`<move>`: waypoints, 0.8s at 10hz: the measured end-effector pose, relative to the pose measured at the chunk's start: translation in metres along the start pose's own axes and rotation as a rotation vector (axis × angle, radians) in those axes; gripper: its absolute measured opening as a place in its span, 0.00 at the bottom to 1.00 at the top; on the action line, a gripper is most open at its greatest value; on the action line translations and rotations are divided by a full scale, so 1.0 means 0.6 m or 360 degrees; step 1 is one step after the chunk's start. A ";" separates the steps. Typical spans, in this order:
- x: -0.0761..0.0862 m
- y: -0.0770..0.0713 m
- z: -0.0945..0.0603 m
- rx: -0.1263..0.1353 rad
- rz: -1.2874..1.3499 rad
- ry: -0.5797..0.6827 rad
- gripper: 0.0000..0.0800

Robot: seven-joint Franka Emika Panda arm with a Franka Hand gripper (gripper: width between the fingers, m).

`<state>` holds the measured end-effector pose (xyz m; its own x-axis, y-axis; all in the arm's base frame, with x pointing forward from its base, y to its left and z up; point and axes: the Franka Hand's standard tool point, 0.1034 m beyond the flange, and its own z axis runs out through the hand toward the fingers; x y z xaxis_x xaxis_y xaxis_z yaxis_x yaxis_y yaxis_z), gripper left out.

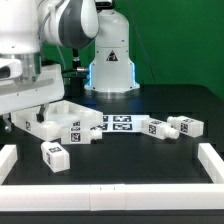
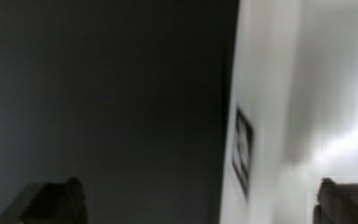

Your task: Assemble one leg

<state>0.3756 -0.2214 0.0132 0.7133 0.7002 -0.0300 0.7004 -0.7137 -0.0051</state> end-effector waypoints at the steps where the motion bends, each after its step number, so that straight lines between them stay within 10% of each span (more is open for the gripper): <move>1: -0.004 -0.001 0.008 0.0012 0.0006 -0.0005 0.81; 3: -0.004 -0.003 0.010 0.0019 0.0005 -0.0007 0.81; 5: -0.004 -0.003 0.011 0.0019 0.0005 -0.0008 0.49; 6: -0.004 -0.003 0.011 0.0020 0.0005 -0.0008 0.49; 8: -0.004 -0.004 0.011 0.0020 0.0005 -0.0008 0.09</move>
Offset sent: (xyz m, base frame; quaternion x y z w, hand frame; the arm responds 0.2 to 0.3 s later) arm 0.0000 0.0000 0.0000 0.0000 0.0000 0.0000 1.0000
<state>0.3722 -0.2216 0.0068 0.7154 0.6978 -0.0350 0.6977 -0.7162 -0.0176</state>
